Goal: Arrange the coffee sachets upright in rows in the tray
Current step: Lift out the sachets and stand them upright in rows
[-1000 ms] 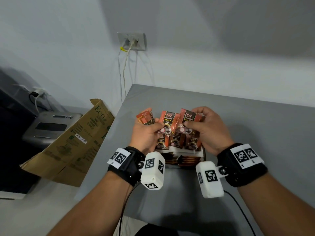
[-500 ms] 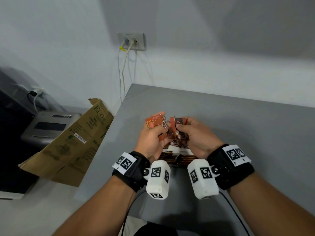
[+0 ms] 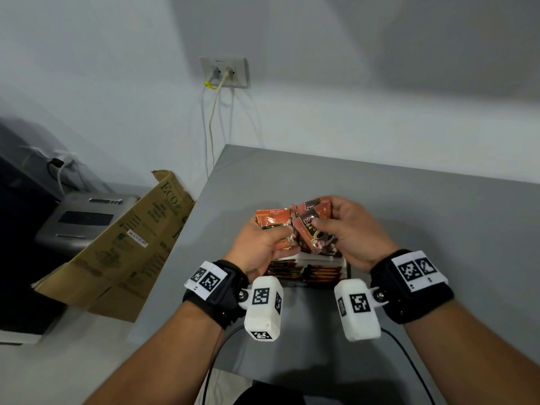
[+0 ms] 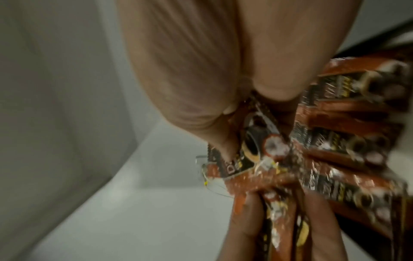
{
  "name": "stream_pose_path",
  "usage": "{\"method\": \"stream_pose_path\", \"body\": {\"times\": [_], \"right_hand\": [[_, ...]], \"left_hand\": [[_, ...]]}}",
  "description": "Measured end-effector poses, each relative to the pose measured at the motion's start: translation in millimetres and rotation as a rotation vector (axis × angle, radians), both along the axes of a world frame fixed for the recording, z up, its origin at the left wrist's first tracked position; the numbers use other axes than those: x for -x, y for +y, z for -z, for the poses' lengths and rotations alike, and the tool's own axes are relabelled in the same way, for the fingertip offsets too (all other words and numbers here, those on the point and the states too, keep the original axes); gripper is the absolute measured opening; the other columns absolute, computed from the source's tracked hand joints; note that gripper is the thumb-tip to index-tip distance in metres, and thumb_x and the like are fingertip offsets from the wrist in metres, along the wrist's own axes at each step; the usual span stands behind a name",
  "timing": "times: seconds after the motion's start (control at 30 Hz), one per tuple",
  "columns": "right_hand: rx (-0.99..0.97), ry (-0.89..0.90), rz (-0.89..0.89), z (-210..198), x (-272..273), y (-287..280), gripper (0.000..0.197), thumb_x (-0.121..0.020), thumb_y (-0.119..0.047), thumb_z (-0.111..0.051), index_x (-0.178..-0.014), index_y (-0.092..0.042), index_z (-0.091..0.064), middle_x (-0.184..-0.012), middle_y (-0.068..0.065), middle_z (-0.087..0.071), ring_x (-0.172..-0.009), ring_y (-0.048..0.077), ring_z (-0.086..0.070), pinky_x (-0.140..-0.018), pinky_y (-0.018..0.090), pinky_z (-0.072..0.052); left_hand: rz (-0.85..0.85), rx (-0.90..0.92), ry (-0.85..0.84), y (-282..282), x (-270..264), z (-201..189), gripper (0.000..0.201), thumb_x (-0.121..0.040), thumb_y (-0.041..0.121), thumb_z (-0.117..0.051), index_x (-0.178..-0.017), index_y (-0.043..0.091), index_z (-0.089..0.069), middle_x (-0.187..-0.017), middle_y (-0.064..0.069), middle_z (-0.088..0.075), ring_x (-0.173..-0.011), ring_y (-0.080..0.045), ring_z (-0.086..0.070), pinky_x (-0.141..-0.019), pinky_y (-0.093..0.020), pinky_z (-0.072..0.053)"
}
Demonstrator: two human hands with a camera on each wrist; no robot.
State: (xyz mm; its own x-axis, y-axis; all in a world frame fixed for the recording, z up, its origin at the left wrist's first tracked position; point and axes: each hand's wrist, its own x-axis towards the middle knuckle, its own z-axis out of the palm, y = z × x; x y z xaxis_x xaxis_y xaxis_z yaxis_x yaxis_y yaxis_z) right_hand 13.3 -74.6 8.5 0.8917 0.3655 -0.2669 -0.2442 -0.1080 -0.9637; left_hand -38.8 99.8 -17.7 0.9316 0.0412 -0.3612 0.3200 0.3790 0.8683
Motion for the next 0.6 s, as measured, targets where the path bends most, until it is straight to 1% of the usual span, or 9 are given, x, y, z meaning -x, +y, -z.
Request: {"method": "stream_pose_path", "body": {"times": [0.07, 0.13, 0.2, 0.27, 0.33, 0.4, 0.47, 0.57, 0.6], "right_hand": [[0.120, -0.116, -0.118, -8, 0, 1, 0.022, -0.092, 0.000, -0.065, -0.108, -0.014, -0.069, -0.101, 0.002, -0.076, -0.091, 0.015, -0.073, -0.075, 0.027, -0.057], [0.178, -0.148, -0.171, -10, -2, 0, 0.018, -0.093, -0.006, -0.065, -0.106, -0.017, -0.070, -0.099, -0.001, -0.076, -0.088, 0.011, -0.072, -0.073, 0.022, -0.055], [0.166, -0.118, -0.193, -10, -4, -2, 0.018, -0.094, -0.006, -0.064, -0.106, -0.018, -0.069, -0.099, -0.001, -0.076, -0.089, 0.012, -0.072, -0.077, 0.025, -0.056], [0.115, -0.068, -0.208, -10, -3, -2, 0.018, -0.095, -0.002, -0.061, -0.105, -0.015, -0.068, -0.098, 0.002, -0.075, -0.089, 0.015, -0.071, -0.081, 0.031, -0.058], [0.076, -0.046, -0.205, -8, -2, 0, 0.018, -0.094, 0.000, -0.061, -0.104, -0.012, -0.068, -0.096, 0.003, -0.076, -0.087, 0.016, -0.071, -0.080, 0.031, -0.059], [0.042, -0.037, -0.179, -7, -1, 1, 0.018, -0.093, 0.002, -0.061, -0.104, -0.011, -0.069, -0.093, 0.002, -0.077, -0.084, 0.014, -0.072, -0.074, 0.026, -0.058], [0.008, -0.035, -0.123, -6, -1, 3, 0.017, -0.092, 0.002, -0.062, -0.103, -0.009, -0.069, -0.094, 0.003, -0.077, -0.084, 0.015, -0.072, -0.073, 0.026, -0.057], [-0.058, 0.003, -0.015, -2, 0, 4, 0.018, -0.092, 0.003, -0.062, -0.106, -0.006, -0.070, -0.101, 0.009, -0.076, -0.089, 0.019, -0.071, -0.078, 0.032, -0.055], [-0.055, 0.011, -0.018, 0, 1, 4, 0.018, -0.092, 0.002, -0.062, -0.105, -0.007, -0.070, -0.102, 0.009, -0.076, -0.090, 0.020, -0.071, -0.080, 0.034, -0.054]], "left_hand": [[0.069, -0.045, -0.008, -2, 0, 0, 0.030, -0.088, -0.007, -0.064, -0.117, -0.002, -0.060, -0.099, -0.015, -0.073, -0.086, -0.029, -0.072, -0.071, -0.037, -0.059], [0.105, -0.074, -0.018, -2, -1, 1, 0.033, -0.086, -0.008, -0.067, -0.117, 0.002, -0.060, -0.099, -0.014, -0.073, -0.086, -0.028, -0.073, -0.070, -0.036, -0.058], [0.128, -0.085, -0.035, -1, -2, 2, 0.036, -0.084, -0.010, -0.068, -0.116, 0.003, -0.060, -0.099, -0.014, -0.072, -0.086, -0.028, -0.072, -0.069, -0.036, -0.058], [0.163, -0.102, -0.061, 0, -2, 2, 0.031, -0.083, -0.011, -0.068, -0.104, 0.011, -0.064, -0.093, -0.008, -0.073, -0.083, -0.025, -0.070, -0.069, -0.035, -0.058], [0.181, -0.105, -0.082, 0, -2, 2, 0.032, -0.083, -0.011, -0.068, -0.097, 0.018, -0.066, -0.089, -0.005, -0.074, -0.083, -0.022, -0.070, -0.073, -0.036, -0.058], [0.148, -0.096, -0.113, -1, -2, -1, 0.035, -0.075, -0.007, -0.073, -0.103, 0.013, -0.065, -0.093, -0.009, -0.073, -0.088, -0.027, -0.069, -0.081, -0.046, -0.055], [0.090, -0.067, -0.138, -4, -3, -3, 0.051, -0.067, -0.003, -0.072, -0.117, -0.004, -0.057, -0.099, -0.018, -0.070, -0.094, -0.035, -0.067, -0.086, -0.053, -0.053], [-0.081, 0.004, -0.142, -6, -6, -4, 0.059, -0.066, -0.006, -0.066, -0.122, -0.013, -0.048, -0.094, -0.021, -0.066, -0.085, -0.034, -0.068, -0.064, -0.041, -0.057], [-0.125, 0.002, -0.143, -5, -7, -4, 0.058, -0.067, -0.006, -0.066, -0.122, -0.014, -0.048, -0.095, -0.022, -0.067, -0.084, -0.033, -0.069, -0.063, -0.038, -0.057]]}}
